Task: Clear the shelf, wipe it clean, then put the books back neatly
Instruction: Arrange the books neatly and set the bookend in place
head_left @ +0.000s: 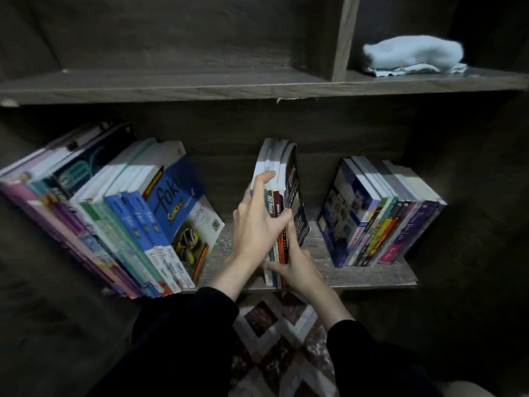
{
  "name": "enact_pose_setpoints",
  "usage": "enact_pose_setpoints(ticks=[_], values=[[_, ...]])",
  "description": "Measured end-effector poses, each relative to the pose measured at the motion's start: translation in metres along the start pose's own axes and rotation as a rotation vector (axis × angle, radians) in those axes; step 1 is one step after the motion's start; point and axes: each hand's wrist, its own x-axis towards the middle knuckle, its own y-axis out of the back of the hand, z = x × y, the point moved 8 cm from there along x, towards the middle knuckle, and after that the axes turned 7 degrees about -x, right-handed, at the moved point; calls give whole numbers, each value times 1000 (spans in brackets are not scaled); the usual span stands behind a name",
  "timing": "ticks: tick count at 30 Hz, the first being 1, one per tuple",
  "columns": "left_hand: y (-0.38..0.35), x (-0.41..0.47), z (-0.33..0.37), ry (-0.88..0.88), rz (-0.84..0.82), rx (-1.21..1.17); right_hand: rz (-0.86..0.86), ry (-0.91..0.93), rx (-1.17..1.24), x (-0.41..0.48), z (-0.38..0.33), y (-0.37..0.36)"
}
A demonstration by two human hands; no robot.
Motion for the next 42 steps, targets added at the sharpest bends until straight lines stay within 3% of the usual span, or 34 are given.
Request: enact_pose_setpoints(ticks=[9, 14, 18, 21, 22, 24, 27, 32, 42], values=[[105, -3, -53, 48, 147, 151, -85, 132, 53, 25, -86, -93], [131, -4, -63, 73, 179, 197, -76, 220, 40, 30, -105, -107], [137, -1, -43, -62, 227, 523, -30, 195, 39, 35, -97, -108], [147, -11, -30, -303, 320, 786, -20, 207, -17, 35, -95, -116], [146, -12, -31, -357, 299, 831, -41, 217, -28, 35, -92, -120], [144, -8, -45, -306, 149, 907, -114, 212, -23, 34, -80, -130], [148, -2, -71, -136, -8, 943, -181, 186, -24, 31, -64, -136], [150, -2, -73, -195, 113, 978, -172, 196, -98, 40, -58, -132], [150, 0, -75, -244, 165, 924, -171, 185, -193, 46, -56, -130]])
